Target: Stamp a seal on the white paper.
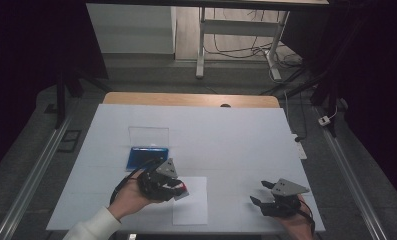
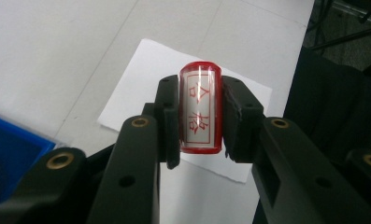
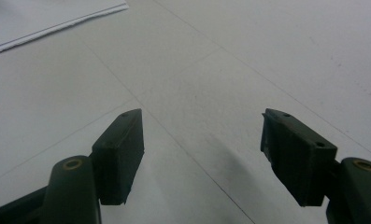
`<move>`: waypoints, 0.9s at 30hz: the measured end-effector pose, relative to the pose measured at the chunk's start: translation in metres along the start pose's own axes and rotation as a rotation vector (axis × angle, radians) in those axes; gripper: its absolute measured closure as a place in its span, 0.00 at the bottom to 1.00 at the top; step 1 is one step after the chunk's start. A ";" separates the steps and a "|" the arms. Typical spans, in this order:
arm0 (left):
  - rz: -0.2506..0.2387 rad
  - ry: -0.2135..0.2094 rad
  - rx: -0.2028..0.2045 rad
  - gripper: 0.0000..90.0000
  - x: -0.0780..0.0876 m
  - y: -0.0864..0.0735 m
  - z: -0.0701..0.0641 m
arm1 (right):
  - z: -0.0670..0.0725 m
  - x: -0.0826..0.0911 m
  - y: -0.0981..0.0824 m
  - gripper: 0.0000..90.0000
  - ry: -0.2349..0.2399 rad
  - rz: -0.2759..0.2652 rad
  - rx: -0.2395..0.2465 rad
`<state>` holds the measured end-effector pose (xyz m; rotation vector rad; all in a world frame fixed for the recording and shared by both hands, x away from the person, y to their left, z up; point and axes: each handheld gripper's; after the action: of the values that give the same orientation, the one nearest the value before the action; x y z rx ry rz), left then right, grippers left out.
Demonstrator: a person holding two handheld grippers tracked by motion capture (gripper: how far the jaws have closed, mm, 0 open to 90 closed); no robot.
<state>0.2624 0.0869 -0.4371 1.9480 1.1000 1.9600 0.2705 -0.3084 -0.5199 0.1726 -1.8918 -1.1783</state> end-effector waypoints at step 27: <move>0.096 0.016 -0.021 0.77 -0.045 0.016 0.005 | 0.000 0.000 -0.001 0.33 -0.001 0.004 0.001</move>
<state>0.2787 0.0504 -0.4642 2.0128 1.0036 2.0305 0.2705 -0.3091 -0.5205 0.1686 -1.8924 -1.1753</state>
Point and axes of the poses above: each handheld gripper's, and its own axes: x roughly backward along the jaws, y roughly out of its top, z roughly to its left, and after that the axes turned 4 degrees about -y, right-handed
